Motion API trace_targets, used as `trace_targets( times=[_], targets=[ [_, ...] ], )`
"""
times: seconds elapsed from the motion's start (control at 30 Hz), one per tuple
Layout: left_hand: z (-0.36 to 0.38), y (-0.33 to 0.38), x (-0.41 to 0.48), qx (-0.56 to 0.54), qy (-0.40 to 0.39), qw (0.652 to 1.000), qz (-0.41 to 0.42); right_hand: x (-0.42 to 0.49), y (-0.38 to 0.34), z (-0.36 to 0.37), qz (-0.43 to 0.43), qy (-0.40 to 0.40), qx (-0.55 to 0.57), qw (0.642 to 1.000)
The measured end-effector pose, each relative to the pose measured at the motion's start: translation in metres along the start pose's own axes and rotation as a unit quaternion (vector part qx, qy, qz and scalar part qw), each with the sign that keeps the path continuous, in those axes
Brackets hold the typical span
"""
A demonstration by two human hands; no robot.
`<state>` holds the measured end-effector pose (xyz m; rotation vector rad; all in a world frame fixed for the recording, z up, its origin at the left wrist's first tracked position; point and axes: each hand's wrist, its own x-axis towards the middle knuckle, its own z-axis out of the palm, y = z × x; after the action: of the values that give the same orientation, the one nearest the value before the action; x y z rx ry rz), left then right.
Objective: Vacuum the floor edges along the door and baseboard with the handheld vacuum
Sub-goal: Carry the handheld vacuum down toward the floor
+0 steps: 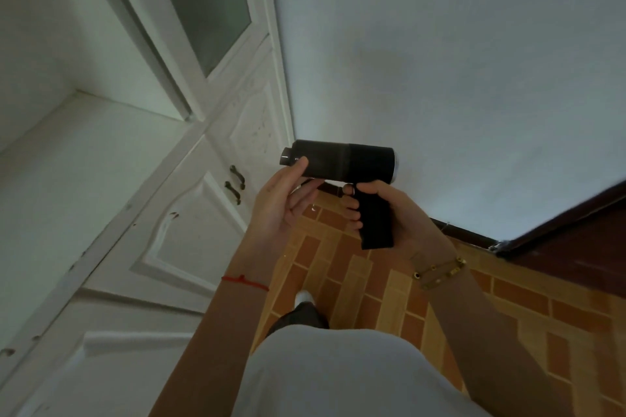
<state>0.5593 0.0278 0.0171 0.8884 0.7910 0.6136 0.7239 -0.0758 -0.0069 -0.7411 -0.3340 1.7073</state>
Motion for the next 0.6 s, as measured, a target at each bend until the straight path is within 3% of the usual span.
trace_targets(
  times=[0.6],
  targets=[
    [0.031, 0.054, 0.181, 0.039, -0.017, 0.999, -0.026, 0.118, -0.114, -0.044, -0.024, 0.092, -0.004, 0.995]
  ],
)
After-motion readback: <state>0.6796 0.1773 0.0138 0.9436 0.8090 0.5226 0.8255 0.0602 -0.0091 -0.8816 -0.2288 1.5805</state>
